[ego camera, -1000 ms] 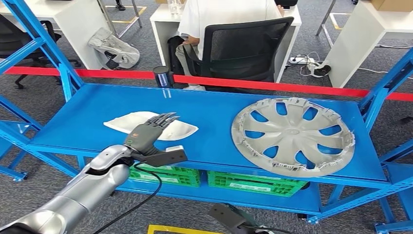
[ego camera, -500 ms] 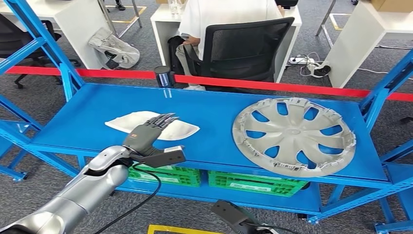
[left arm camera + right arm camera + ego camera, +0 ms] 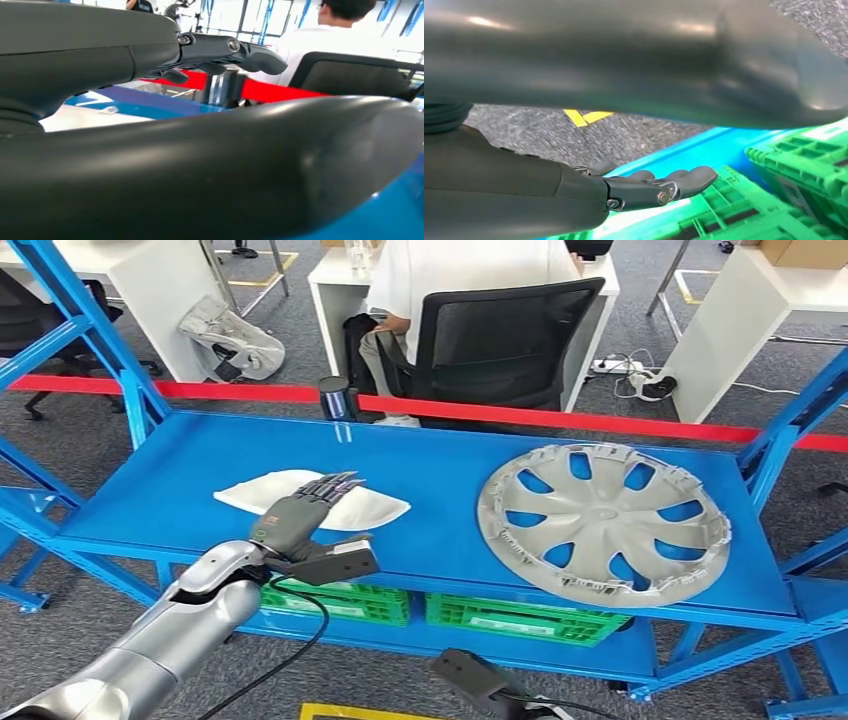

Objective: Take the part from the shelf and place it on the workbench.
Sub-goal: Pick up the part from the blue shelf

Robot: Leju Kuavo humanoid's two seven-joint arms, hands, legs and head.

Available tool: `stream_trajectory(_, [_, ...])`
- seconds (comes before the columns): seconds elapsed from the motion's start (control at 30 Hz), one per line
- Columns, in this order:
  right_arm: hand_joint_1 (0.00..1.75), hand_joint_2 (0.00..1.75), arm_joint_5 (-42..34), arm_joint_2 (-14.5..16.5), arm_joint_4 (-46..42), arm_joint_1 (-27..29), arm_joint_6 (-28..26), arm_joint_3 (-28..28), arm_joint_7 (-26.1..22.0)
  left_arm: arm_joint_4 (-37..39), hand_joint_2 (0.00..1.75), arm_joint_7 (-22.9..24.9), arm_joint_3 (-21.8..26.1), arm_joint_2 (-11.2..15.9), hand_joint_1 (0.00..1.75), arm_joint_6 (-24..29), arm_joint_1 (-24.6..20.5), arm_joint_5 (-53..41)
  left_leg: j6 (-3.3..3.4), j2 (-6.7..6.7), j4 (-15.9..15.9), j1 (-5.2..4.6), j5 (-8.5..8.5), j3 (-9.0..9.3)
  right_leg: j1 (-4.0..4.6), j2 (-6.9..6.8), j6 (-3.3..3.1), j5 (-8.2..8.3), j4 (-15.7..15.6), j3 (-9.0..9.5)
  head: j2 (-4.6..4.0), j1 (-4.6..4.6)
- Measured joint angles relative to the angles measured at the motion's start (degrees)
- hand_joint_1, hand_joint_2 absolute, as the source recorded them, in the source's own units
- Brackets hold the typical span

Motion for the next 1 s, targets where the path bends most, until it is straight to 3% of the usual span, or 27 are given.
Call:
stream_trajectory(0.07, [0.00,0.00,0.23,0.10,0.00,-0.06,-0.04,-0.10,0.01,-0.27,0.00,0.00,0.32,0.10,0.00,0.00,0.07,-0.07,-0.51,-0.01,0.62,-0.24,-0.57,-0.29,0.05,0.04,-0.71,-0.13,-2.11,0.87,0.00,0.02])
stream_trajectory(0.1, [0.00,0.00,0.38,0.13,0.00,-0.04,-0.08,-0.14,0.01,-0.37,0.00,0.00,0.41,0.16,0.00,0.00,0.11,-0.11,-0.37,-0.01,0.69,-0.29,-0.64,-0.30,0.01,0.16,-1.14,-0.14,-2.20,0.80,0.01,0.02])
stream_trajectory(0.2, [0.00,0.00,0.75,0.16,0.00,-0.04,-0.18,-0.23,0.04,-0.51,0.00,-0.01,0.55,0.27,0.00,0.01,0.15,-0.25,0.39,0.01,0.25,-0.35,-0.55,0.12,0.04,0.34,-1.53,-0.25,-2.23,0.85,0.01,-0.01])
stream_trajectory(0.33, [0.00,0.00,1.09,0.16,0.00,-0.05,-0.23,-0.41,0.09,-0.63,0.00,-0.01,0.63,0.28,0.00,0.02,0.15,-0.42,0.31,0.02,-0.30,-0.31,-0.44,0.49,0.25,0.38,-2.06,-0.48,-2.21,0.96,0.00,0.00])
stream_trajectory(0.4, [0.00,0.00,1.17,0.16,0.00,-0.05,-0.31,-0.43,0.09,-0.70,0.00,-0.01,0.66,0.28,0.00,0.02,0.15,-0.43,-0.21,0.03,-0.45,-0.26,-0.35,0.52,0.34,0.37,-2.18,-0.48,-2.20,0.97,0.00,0.00])
stream_trajectory(0.5, [0.00,0.00,1.27,0.16,0.00,-0.04,-0.44,-0.44,0.09,-0.76,0.00,-0.03,0.79,0.27,0.00,0.02,0.19,-0.43,-1.60,0.03,-0.62,-0.14,-0.27,0.57,0.40,0.36,-2.30,-0.45,-2.19,0.97,0.01,0.00])
stream_trajectory(0.73, [0.00,0.00,1.70,0.16,0.00,-0.01,-0.70,-0.46,0.09,-1.35,0.00,-0.03,1.17,0.28,0.00,0.04,0.67,-0.38,-1.75,0.04,-0.38,-0.22,-0.27,0.53,0.30,0.35,-2.14,-0.27,-2.36,1.22,0.01,0.00])
stream_trajectory(1.0, [0.00,0.00,2.37,0.18,0.00,-0.02,-0.25,-0.46,0.11,-2.37,0.00,-1.25,1.98,0.68,0.00,0.98,1.02,-0.13,-0.65,0.05,0.44,-0.64,-0.64,0.05,-0.17,0.32,-1.20,0.07,-2.64,1.31,0.00,0.00])
